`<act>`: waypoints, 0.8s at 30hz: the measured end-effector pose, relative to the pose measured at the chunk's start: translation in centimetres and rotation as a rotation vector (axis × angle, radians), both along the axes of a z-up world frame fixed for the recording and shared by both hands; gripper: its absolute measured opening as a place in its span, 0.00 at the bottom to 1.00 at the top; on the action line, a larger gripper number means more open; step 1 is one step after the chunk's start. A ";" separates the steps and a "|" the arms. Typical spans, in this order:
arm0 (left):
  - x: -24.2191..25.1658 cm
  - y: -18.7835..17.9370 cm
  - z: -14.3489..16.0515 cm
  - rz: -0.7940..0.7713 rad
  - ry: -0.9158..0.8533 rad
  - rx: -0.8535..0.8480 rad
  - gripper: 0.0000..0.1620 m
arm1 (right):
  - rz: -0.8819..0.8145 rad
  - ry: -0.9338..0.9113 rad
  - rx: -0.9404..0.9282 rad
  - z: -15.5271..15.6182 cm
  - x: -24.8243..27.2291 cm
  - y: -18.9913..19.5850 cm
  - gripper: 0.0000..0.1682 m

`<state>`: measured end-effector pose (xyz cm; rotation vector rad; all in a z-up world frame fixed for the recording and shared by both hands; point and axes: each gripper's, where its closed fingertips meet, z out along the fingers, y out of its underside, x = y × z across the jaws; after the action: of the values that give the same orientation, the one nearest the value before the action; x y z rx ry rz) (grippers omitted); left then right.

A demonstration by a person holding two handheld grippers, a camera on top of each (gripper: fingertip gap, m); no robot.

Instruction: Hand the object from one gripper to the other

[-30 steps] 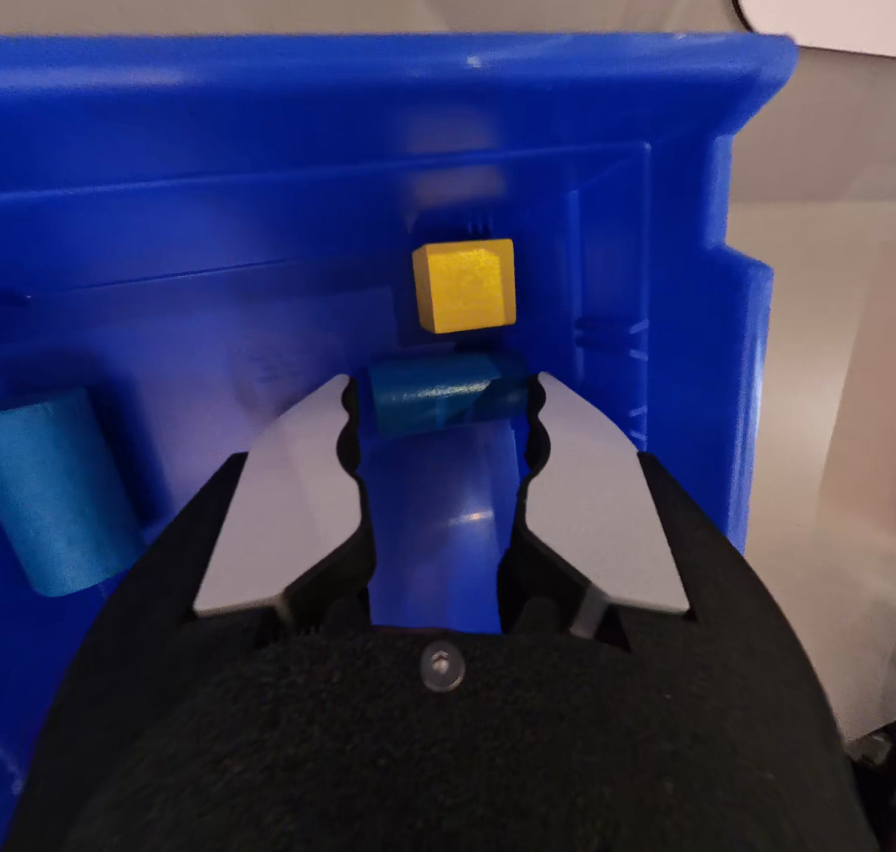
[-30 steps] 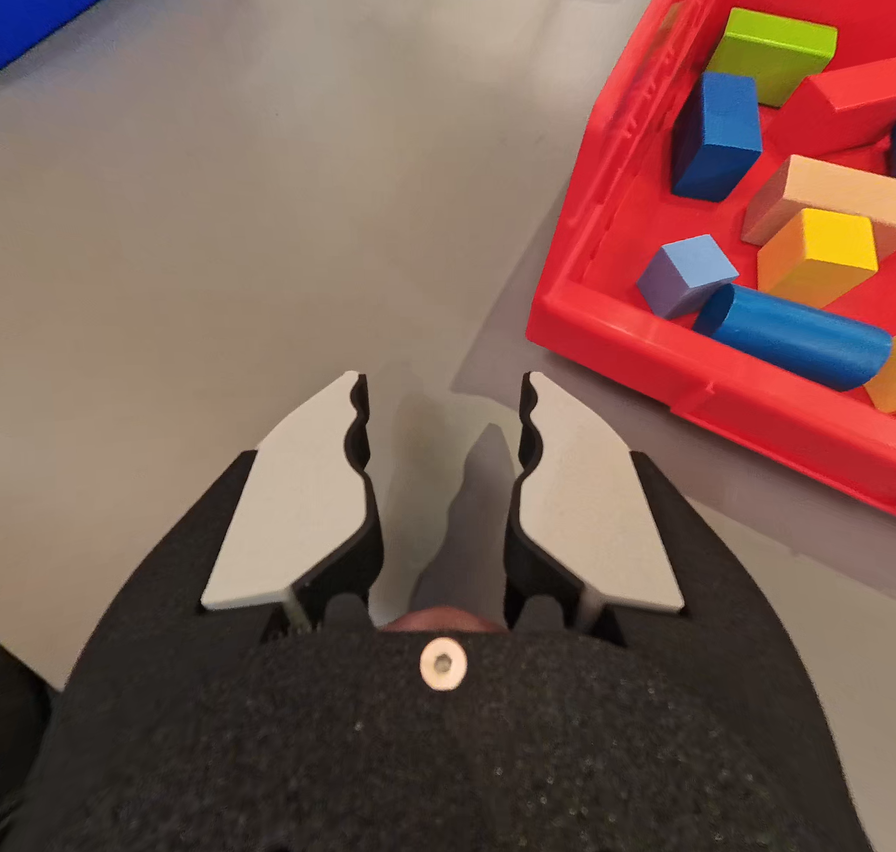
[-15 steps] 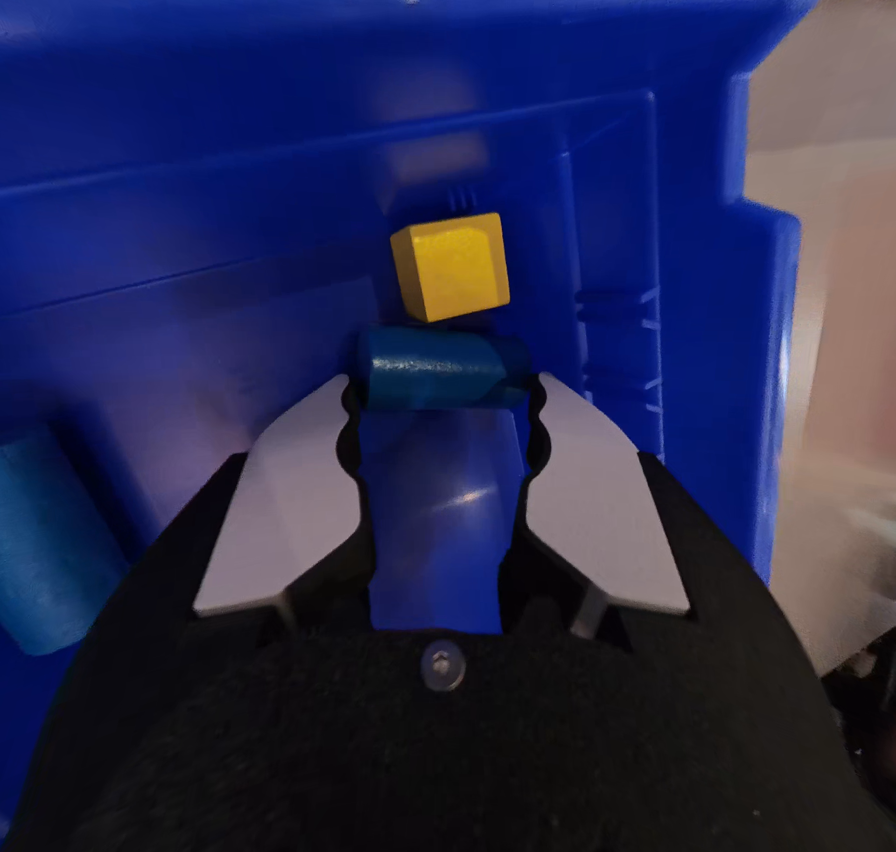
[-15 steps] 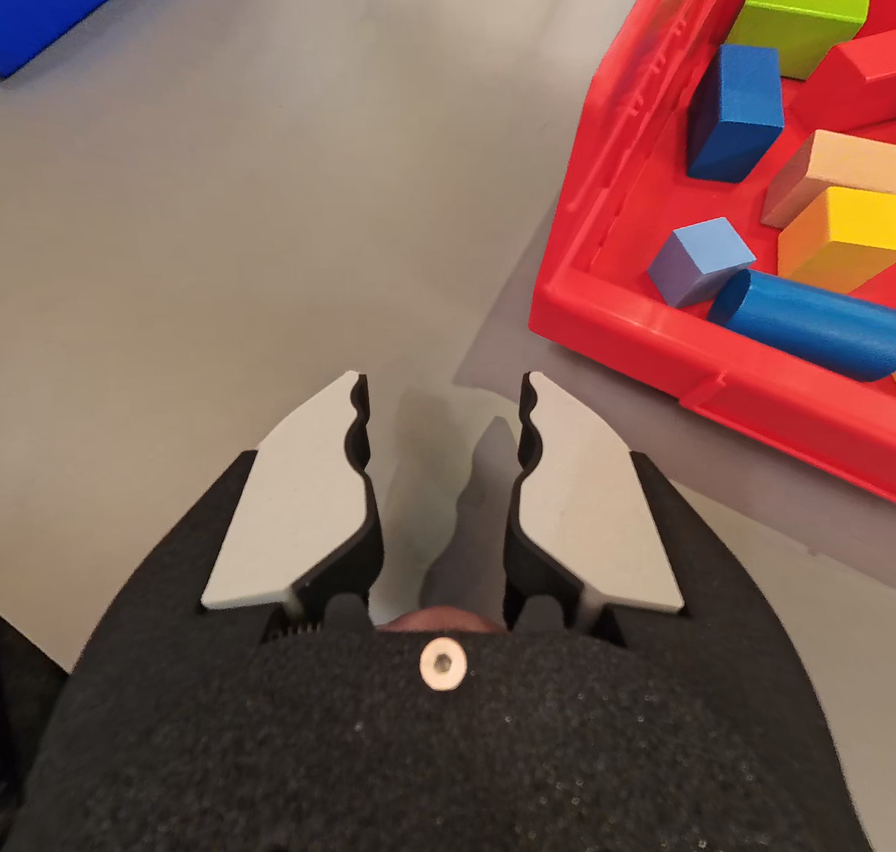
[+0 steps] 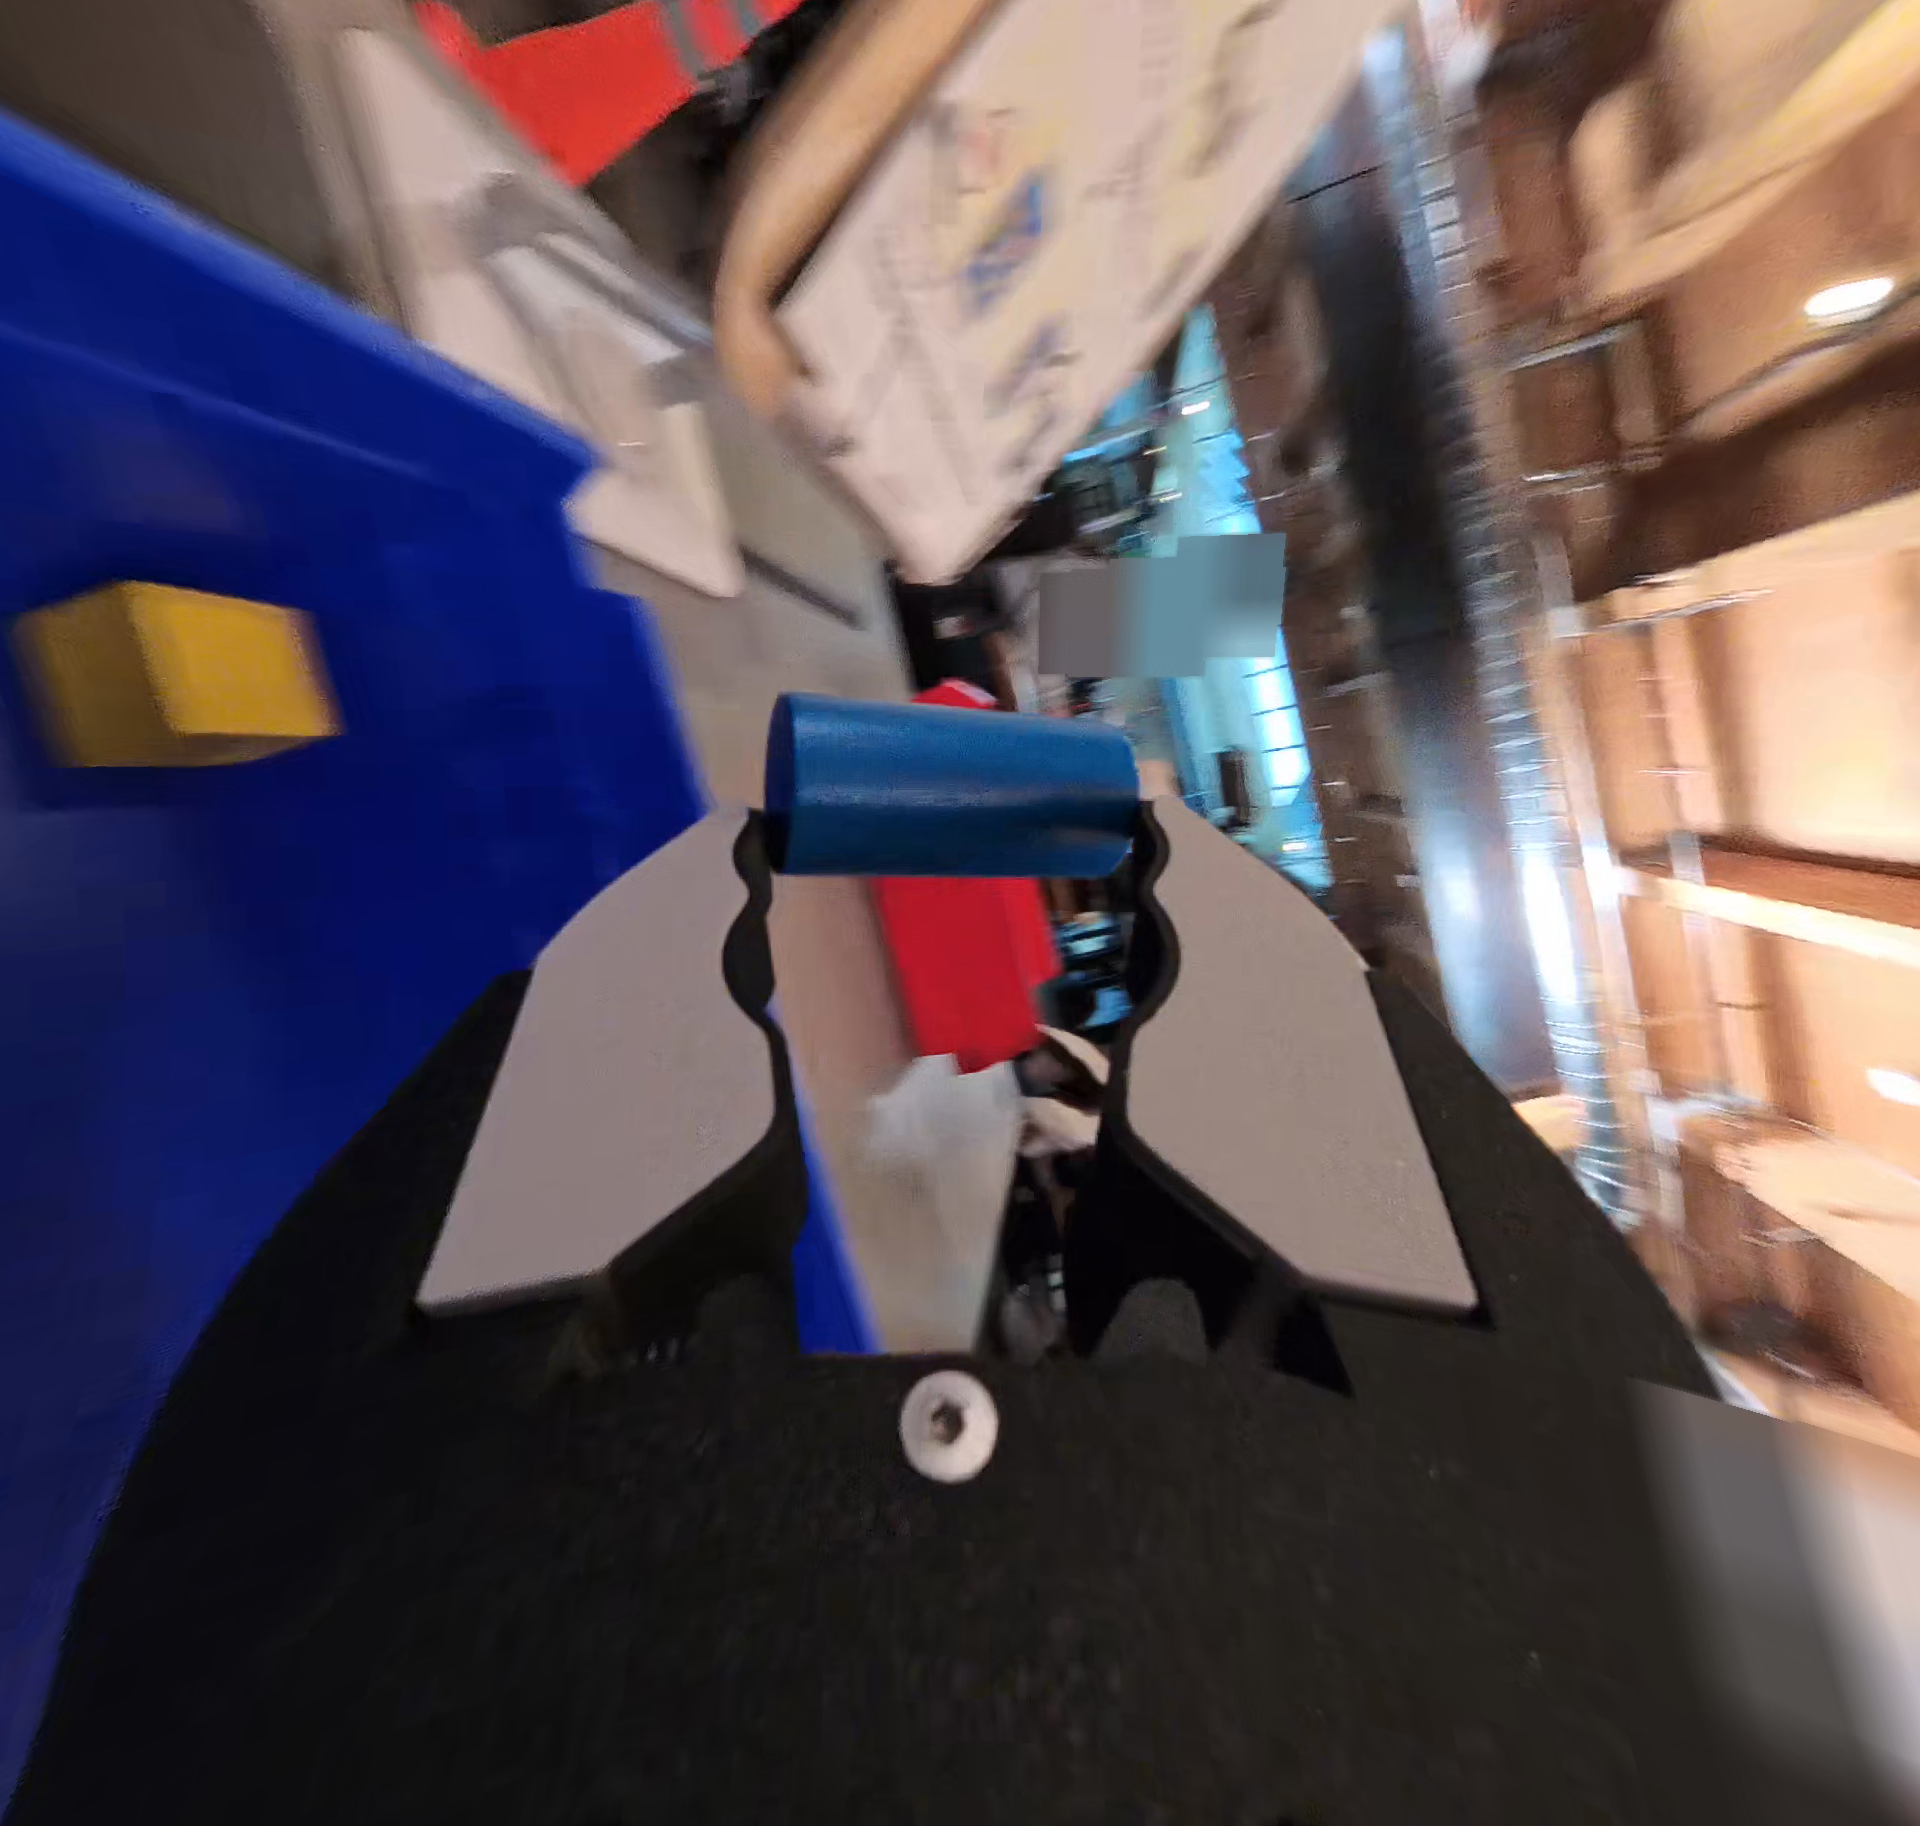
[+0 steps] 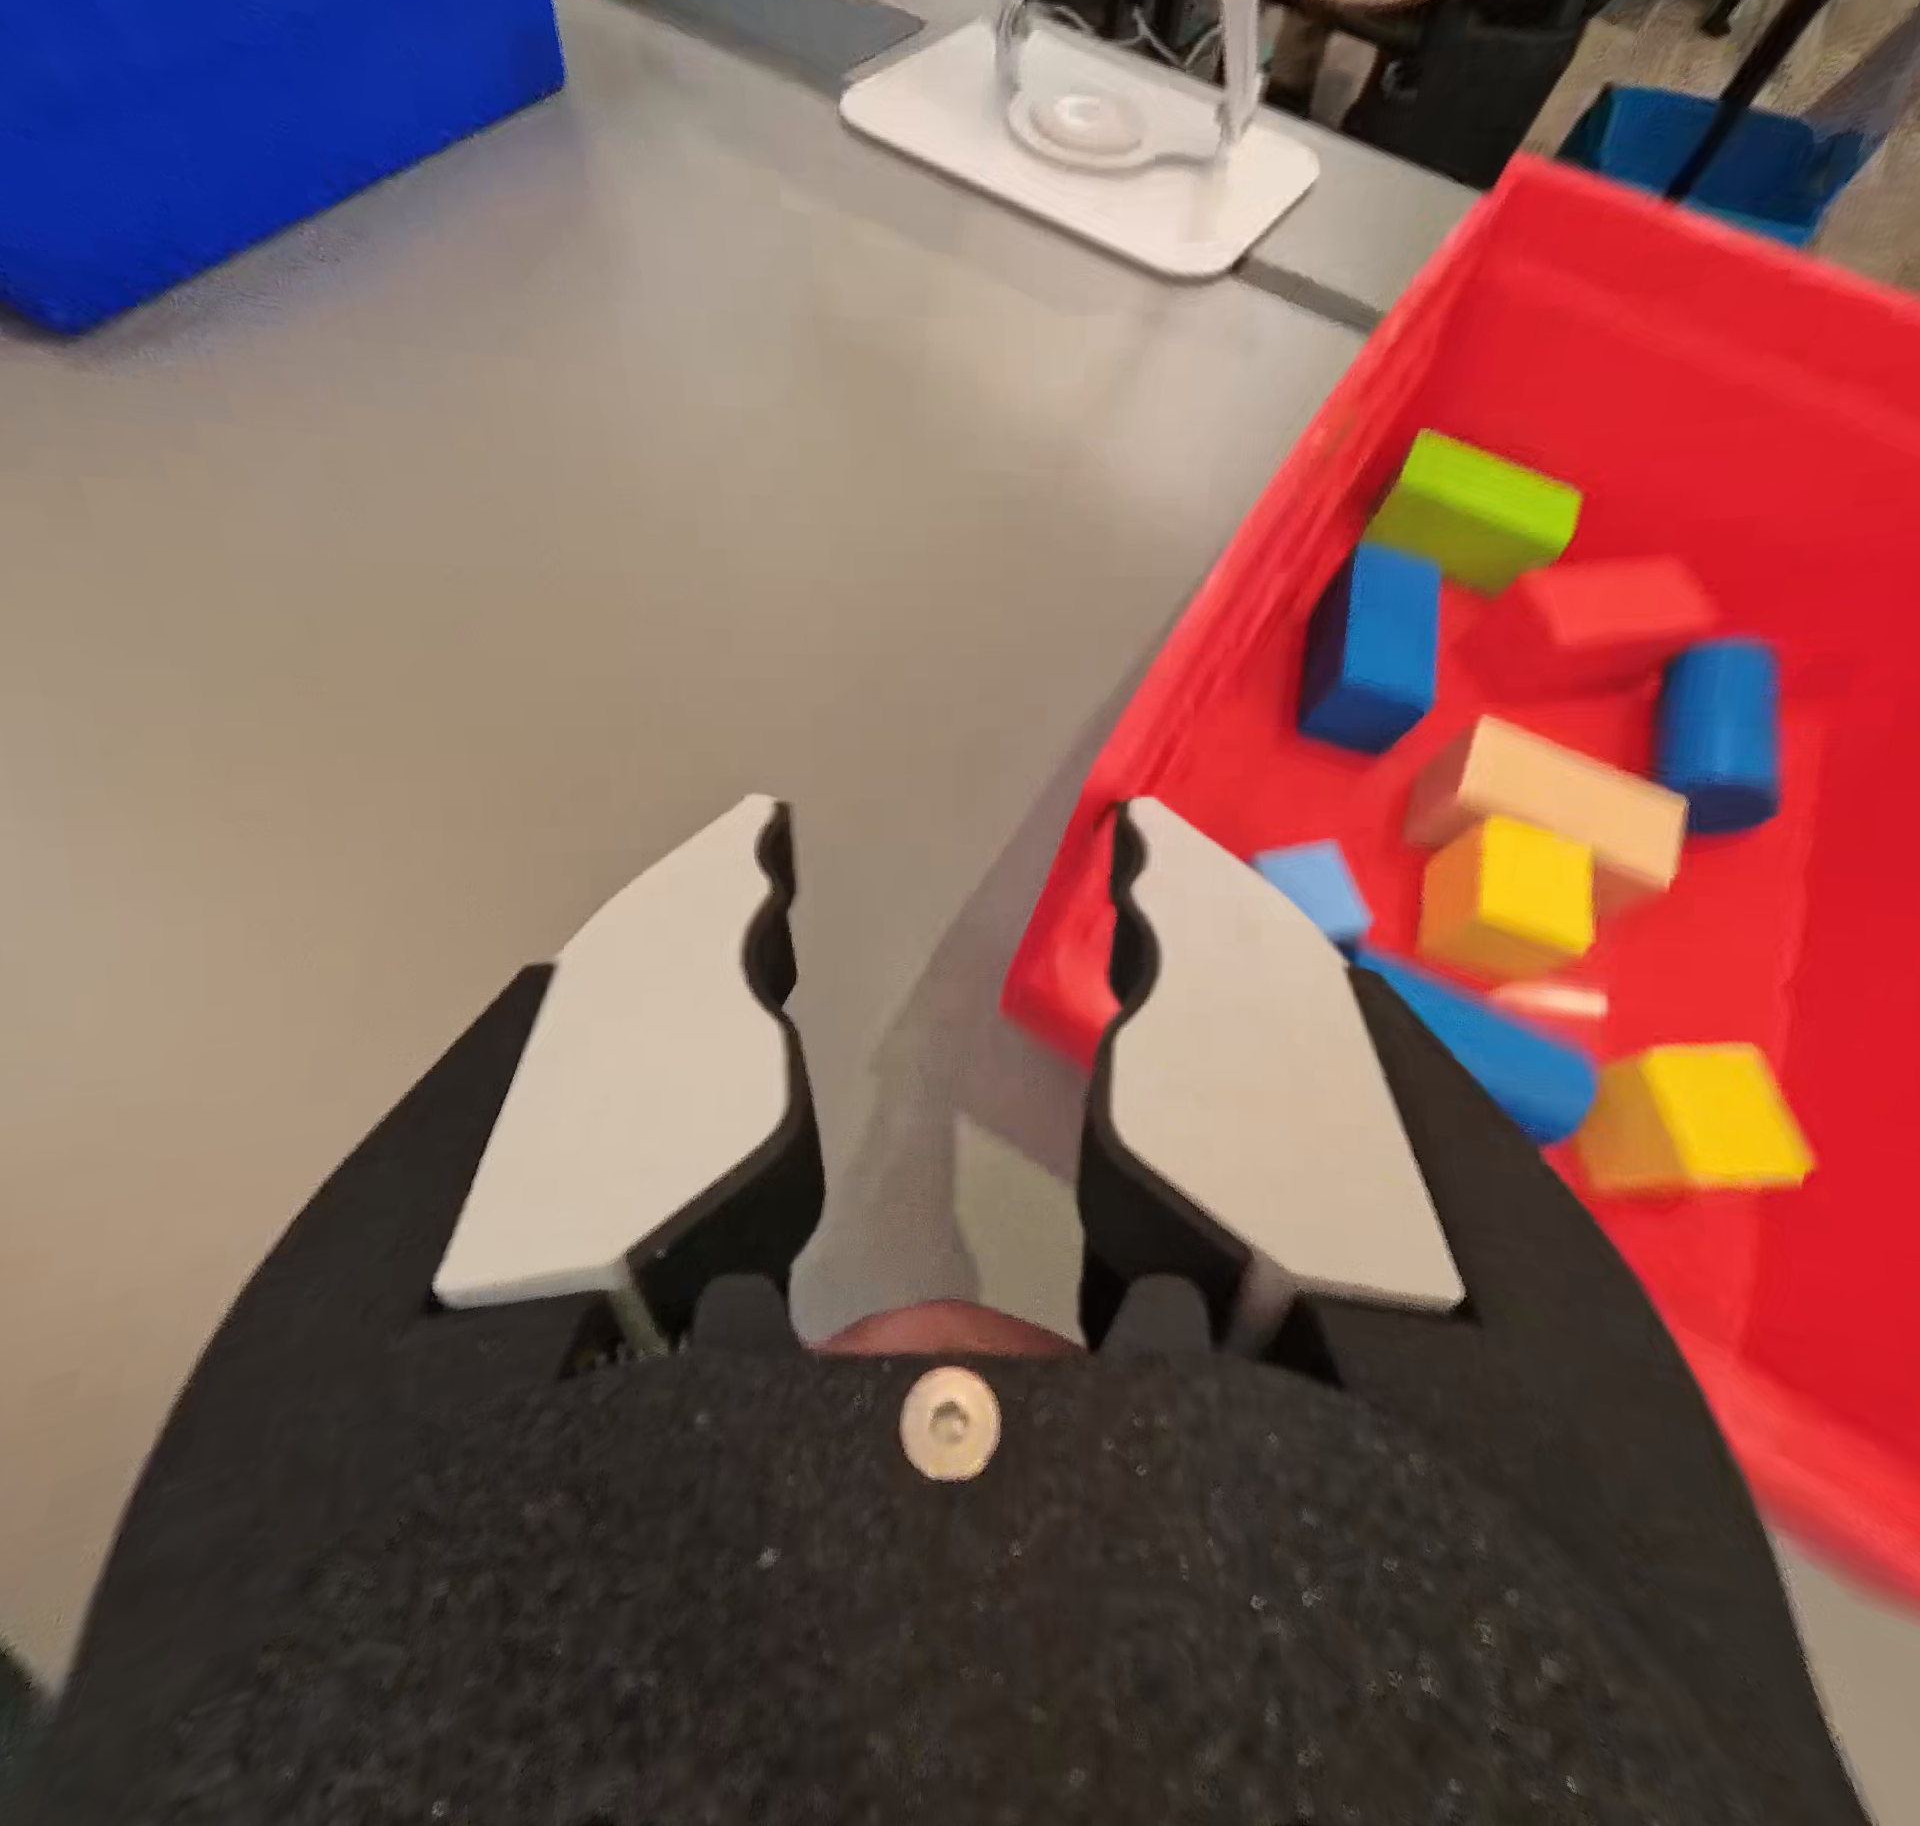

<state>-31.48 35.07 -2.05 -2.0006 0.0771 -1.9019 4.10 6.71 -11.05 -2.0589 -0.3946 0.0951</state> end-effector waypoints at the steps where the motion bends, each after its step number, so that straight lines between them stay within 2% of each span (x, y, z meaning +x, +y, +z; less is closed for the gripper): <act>1: 0.4 -1.1 1.2 -0.008 -0.056 0.003 0.40 | 0.012 -0.009 0.014 1.4 -0.4 1.2 0.38; 3: 1.9 -3.5 2.8 -0.045 -0.136 -0.001 0.40 | 0.089 -0.006 0.093 4.6 -2.4 3.4 0.33; 4: 2.8 -4.8 3.6 -0.063 -0.177 -0.004 0.40 | 0.101 -0.025 0.090 5.5 -3.0 4.1 0.27; 5: 3.7 -6.0 4.3 -0.074 -0.216 -0.010 0.40 | 0.092 -0.063 0.054 5.8 -3.0 4.6 0.25; 6: 4.8 -7.4 4.9 -0.087 -0.247 -0.014 0.40 | 0.101 -0.077 0.045 6.2 -3.3 5.2 0.28; 11: 11.4 -13.4 5.0 -0.196 -0.312 -0.143 0.40 | 0.383 0.229 0.199 11.7 -11.1 8.1 0.30; 13: 13.2 -14.8 5.0 -0.216 -0.313 -0.149 0.40 | 0.459 0.249 0.273 12.3 -13.0 9.0 0.28; 17: 16.7 -19.4 5.0 -0.342 -0.306 -0.168 0.40 | 0.602 0.252 0.314 10.8 -15.6 8.1 0.29; 21: 19.4 -23.1 4.8 -0.454 -0.292 -0.174 0.40 | 0.621 0.199 0.452 11.5 -15.5 7.1 0.28; 24: 20.4 -24.3 4.8 -0.494 -0.285 -0.176 0.40 | 0.665 0.244 0.493 12.3 -15.1 6.1 0.28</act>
<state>-11.10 10.72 2.76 -1.9192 0.3694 -2.5657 -10.99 12.79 1.29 -1.3484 -0.8426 0.5825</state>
